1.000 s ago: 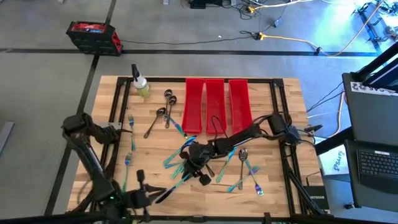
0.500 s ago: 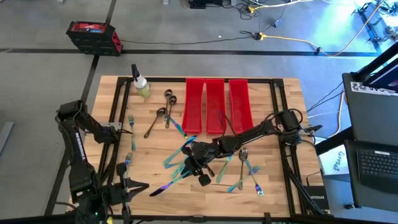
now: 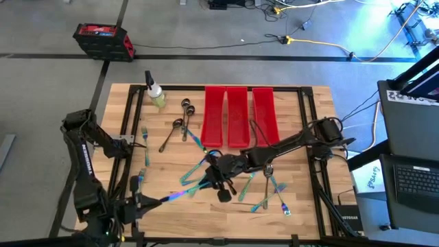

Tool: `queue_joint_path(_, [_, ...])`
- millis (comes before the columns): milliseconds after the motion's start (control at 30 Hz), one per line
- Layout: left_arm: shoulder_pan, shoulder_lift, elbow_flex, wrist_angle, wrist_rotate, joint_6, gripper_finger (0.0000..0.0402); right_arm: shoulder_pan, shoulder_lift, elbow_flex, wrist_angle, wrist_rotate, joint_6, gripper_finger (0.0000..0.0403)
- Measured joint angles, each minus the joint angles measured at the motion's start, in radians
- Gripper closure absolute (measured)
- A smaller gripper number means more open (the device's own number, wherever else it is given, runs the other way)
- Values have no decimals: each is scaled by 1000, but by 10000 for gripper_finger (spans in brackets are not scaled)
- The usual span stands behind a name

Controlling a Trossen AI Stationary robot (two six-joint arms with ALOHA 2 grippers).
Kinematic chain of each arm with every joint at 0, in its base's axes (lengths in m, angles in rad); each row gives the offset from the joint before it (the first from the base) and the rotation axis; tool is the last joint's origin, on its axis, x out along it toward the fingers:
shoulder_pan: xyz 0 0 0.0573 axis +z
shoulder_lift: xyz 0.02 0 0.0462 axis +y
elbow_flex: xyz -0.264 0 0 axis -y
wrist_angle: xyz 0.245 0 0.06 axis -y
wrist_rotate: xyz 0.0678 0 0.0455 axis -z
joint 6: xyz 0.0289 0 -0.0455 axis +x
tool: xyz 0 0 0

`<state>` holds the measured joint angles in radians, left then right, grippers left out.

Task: Sort silverware
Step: Put the blue knife into the right red silverware bin

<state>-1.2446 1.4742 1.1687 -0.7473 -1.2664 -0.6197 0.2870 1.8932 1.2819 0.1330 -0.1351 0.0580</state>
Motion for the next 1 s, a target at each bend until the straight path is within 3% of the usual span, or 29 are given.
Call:
queue_joint_path(367, [-26, -3, 0, -112, 30, -35, 400, 9, -82, 0, -220, 102, 24, 365])
queue_joint_path(700, [7, -3, 0, -340, 29, -287, 400, 6, -177, 0, -393, 134, -45, 365])
queue_joint_path(1000, [82, -3, 0, -371, 26, -342, 400, -1, -246, 0, -516, 144, -117, 365])
